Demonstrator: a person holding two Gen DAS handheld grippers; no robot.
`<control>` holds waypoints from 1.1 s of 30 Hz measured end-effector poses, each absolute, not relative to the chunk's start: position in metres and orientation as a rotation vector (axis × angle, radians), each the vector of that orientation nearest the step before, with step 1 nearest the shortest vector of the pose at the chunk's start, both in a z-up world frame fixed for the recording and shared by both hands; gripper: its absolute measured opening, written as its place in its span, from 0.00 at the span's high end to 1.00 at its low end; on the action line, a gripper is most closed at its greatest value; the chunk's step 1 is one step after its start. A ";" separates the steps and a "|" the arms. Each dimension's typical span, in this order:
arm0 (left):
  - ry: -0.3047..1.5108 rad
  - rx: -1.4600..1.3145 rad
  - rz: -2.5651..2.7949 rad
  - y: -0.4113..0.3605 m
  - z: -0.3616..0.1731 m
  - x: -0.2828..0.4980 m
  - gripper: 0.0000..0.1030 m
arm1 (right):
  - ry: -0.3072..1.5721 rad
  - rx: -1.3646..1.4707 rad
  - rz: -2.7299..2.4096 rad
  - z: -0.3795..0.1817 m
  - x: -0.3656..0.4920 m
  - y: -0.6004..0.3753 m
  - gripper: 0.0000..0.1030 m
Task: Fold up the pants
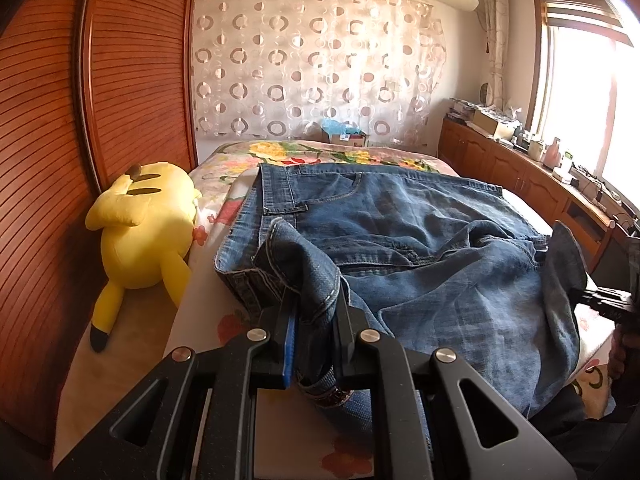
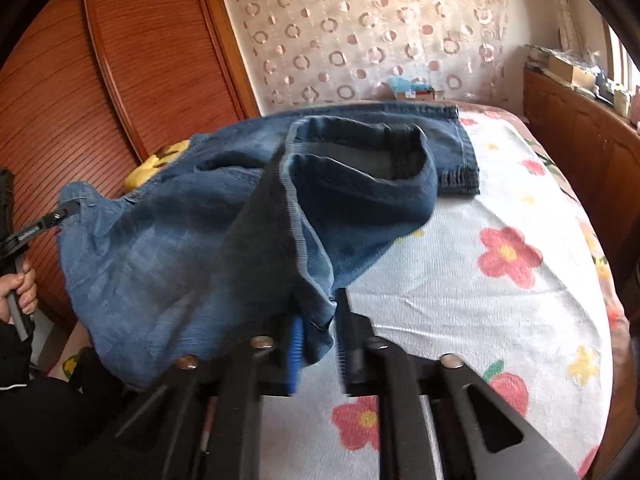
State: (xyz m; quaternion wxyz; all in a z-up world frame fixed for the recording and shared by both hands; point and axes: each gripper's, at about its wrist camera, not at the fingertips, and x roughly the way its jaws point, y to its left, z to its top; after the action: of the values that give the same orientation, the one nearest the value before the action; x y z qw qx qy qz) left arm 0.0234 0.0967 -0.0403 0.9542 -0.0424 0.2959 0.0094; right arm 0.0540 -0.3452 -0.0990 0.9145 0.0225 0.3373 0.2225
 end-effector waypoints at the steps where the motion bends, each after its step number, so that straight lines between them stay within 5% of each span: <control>1: 0.593 -0.084 0.027 0.097 -0.039 0.022 0.86 | 0.683 0.046 0.452 -0.095 0.050 -0.346 0.92; 20: 0.449 -0.080 0.059 0.109 0.018 0.021 0.88 | 0.366 0.091 0.306 -0.008 -0.010 -0.408 0.93; 33: 0.397 -0.098 0.079 0.122 0.038 0.057 0.88 | 0.303 0.017 0.256 -0.031 0.013 -0.374 0.93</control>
State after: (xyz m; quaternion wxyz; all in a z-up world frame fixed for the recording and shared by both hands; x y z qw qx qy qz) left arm 0.0574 0.1216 0.0381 0.9784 -0.0486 0.1971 0.0395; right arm 0.0134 -0.3744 -0.0308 0.9803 0.0084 0.1507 0.1272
